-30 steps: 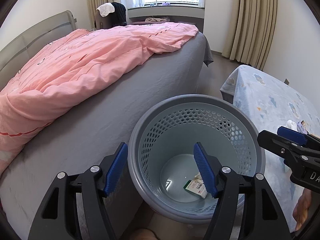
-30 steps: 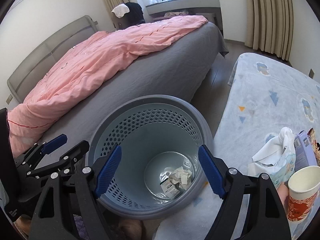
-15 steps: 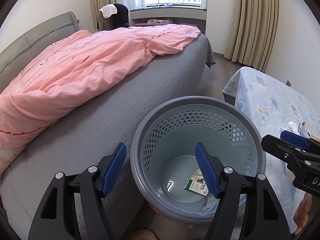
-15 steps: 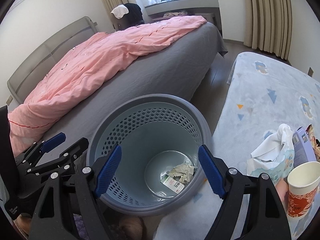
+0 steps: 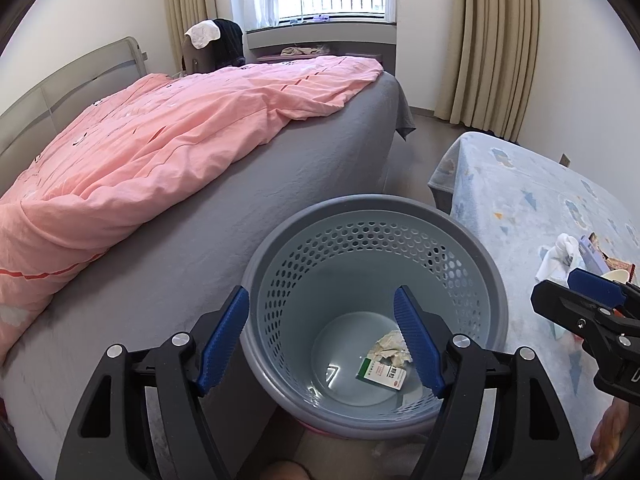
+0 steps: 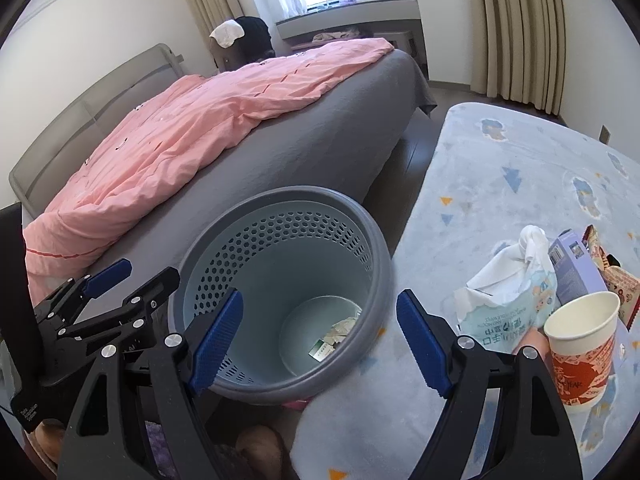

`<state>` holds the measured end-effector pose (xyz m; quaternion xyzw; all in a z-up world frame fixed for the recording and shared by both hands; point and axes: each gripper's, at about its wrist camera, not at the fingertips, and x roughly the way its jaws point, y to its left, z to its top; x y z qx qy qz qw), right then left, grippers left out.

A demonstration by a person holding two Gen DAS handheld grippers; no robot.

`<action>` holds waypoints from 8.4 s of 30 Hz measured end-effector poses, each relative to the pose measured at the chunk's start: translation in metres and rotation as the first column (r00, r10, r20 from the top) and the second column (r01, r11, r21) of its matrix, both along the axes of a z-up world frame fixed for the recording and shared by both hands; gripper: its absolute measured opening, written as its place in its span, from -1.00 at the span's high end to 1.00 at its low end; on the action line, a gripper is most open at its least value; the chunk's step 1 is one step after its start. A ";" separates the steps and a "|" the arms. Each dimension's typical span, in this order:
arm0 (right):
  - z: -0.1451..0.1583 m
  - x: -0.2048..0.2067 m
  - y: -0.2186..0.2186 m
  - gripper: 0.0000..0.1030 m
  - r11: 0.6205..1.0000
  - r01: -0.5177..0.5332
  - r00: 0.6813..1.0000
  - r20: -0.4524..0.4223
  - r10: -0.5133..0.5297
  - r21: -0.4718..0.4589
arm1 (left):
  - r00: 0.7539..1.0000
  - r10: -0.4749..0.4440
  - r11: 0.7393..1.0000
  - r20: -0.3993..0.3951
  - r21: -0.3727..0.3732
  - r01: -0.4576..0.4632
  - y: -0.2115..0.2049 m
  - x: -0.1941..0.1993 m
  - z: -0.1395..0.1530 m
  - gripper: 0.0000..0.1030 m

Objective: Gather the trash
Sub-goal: 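Move both grippers back from the basket to the table, then close the right gripper around the red-and-white paper cup and lift it, then grasp the wet-wipes packet with the left gripper while the right gripper holds the cup, then carry the wipes in the left gripper and cup in the right gripper to the basket, releasing both, then move both grippers back from the basket to the table, then reach the right gripper to the lavender box and close on it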

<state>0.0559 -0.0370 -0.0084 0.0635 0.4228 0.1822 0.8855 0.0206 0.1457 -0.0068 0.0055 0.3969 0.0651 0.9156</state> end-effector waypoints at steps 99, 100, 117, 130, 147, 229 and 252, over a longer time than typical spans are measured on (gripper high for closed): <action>-0.005 -0.045 -0.230 -0.24 0.938 0.330 0.944 -0.039 -0.328 0.106 | 0.844 -0.497 0.865 -0.201 -0.034 0.501 -0.245 0.086 -0.055 -0.45; -0.004 -0.045 -0.230 -0.24 0.939 0.327 0.945 -0.036 -0.325 0.110 | 0.837 -0.504 0.860 -0.211 -0.038 0.509 -0.248 0.089 -0.059 -0.45; -0.005 -0.046 -0.234 -0.24 0.940 0.324 0.946 -0.033 -0.322 0.109 | 0.834 -0.515 0.857 -0.200 -0.093 0.507 -0.252 0.082 -0.058 0.38; -0.005 -0.039 -0.205 -0.24 0.952 0.297 0.955 -0.023 -0.296 0.072 | 0.917 -0.395 0.916 -0.060 -0.094 0.389 -0.186 0.045 -0.002 0.38; 0.006 -0.003 -0.048 -0.24 0.998 0.021 1.000 -0.021 -0.020 0.058 | 0.995 -0.093 0.996 -0.018 0.000 0.093 -0.042 0.012 0.003 0.37; -0.010 -0.017 -0.151 -0.53 0.977 0.214 0.977 -0.012 -0.214 -0.007 | 0.994 -0.103 0.995 -0.021 0.005 0.104 -0.110 -0.009 -0.010 -0.41; -0.047 0.014 -0.198 -0.42 0.962 0.191 0.979 -0.032 -0.201 -0.194 | 0.984 -0.172 0.985 -0.043 -0.003 0.172 -0.171 0.000 -0.027 -0.41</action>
